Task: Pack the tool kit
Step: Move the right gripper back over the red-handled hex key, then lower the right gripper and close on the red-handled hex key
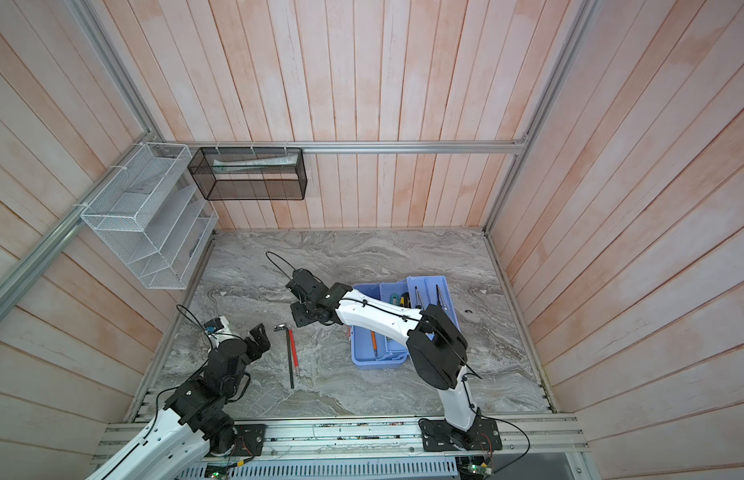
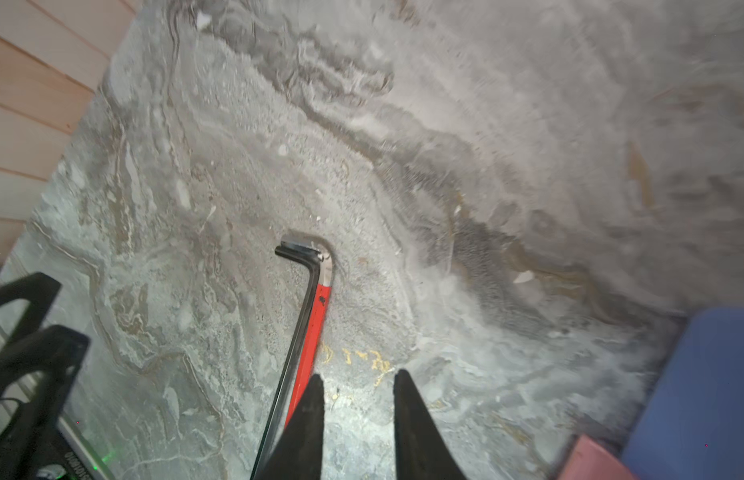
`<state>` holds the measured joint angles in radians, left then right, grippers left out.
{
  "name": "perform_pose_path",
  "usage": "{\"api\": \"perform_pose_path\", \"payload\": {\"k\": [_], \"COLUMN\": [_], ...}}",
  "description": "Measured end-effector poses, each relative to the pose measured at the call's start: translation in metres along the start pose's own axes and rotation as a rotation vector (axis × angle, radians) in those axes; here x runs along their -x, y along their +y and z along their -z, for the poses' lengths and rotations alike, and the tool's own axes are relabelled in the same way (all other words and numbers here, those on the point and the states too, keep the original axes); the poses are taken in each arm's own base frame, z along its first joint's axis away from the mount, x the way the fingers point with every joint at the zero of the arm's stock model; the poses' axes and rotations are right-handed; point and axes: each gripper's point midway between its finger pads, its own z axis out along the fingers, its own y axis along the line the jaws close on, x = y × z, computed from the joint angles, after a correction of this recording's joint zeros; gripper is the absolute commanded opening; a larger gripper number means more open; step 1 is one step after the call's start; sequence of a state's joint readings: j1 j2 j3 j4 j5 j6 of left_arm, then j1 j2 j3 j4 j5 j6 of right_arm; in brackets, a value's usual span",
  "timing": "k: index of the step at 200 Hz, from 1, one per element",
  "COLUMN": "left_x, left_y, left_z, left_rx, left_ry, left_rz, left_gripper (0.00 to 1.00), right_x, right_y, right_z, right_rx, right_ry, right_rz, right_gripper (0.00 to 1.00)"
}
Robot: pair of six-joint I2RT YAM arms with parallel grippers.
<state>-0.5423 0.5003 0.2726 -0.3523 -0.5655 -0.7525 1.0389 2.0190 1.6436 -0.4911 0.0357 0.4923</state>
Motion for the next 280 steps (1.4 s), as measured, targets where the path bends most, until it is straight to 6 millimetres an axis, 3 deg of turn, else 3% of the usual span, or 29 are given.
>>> {"api": "perform_pose_path", "payload": {"k": [37, 83, 126, 153, 223, 280], "left_x": [0.000, 0.000, 0.000, 0.002, 0.004, 0.003], "left_y": [0.000, 0.009, 0.016, 0.018, 0.020, 0.021], "left_z": [0.000, 0.001, 0.002, 0.003, 0.005, 0.005], "left_rx": [0.002, 0.040, 0.071, 0.077, 0.080, 0.083], "left_ry": [0.000, -0.009, -0.013, -0.023, -0.033, -0.030], "left_rz": [0.000, 0.024, 0.049, 0.062, 0.081, 0.078], "left_gripper": [1.00, 1.00, 1.00, 1.00, 1.00, 1.00], "right_x": [-0.030, -0.043, -0.056, -0.066, -0.067, -0.071], "right_y": [0.013, 0.027, 0.029, 0.025, 0.028, 0.011], "right_z": [-0.038, -0.045, -0.066, -0.071, -0.079, -0.077], "right_rx": [0.004, 0.019, 0.012, -0.008, -0.026, -0.105], "right_ry": [0.100, 0.135, 0.190, 0.232, 0.257, 0.266], "right_rz": [0.050, 0.093, 0.134, 0.161, 0.217, 0.262], "right_gripper": [0.23, 0.25, 0.25, 0.24, 0.23, 0.22]}}
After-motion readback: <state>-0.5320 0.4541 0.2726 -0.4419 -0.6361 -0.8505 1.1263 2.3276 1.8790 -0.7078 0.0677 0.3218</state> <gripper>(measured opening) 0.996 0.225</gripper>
